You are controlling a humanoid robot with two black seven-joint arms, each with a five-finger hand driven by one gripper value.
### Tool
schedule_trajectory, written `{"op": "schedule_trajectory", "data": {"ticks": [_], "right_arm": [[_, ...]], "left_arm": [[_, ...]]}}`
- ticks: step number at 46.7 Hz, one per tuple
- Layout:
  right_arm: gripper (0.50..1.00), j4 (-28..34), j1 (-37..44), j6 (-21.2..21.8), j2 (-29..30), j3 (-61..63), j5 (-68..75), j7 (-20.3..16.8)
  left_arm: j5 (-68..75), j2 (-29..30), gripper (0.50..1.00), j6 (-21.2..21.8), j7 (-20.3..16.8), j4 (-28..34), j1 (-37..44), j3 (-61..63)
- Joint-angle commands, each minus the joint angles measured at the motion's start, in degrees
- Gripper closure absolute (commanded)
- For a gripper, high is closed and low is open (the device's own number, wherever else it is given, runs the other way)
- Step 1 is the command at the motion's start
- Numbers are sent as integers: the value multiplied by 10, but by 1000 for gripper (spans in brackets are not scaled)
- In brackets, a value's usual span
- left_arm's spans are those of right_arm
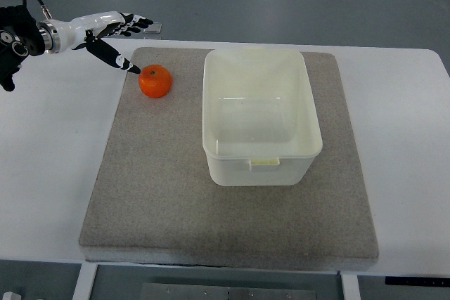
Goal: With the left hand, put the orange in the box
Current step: 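Reach the left hand forward and down to the orange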
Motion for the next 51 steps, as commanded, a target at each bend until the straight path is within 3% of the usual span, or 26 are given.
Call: {"op": "schedule_trajectory", "data": {"ticks": [1, 11, 24, 51], "right_arm": [[568, 0, 0, 0, 0, 0, 0, 0], [568, 0, 0, 0, 0, 0, 0, 0], [568, 0, 0, 0, 0, 0, 0, 0], [568, 0, 0, 0, 0, 0, 0, 0]], "left_arm": [[35, -1, 519, 1, 0, 0, -3, 12], [87, -8, 529, 5, 1, 0, -7, 17], [125, -23, 542, 68, 2, -5, -8, 55], [206, -73, 568, 89, 11, 8, -9, 70]]}}
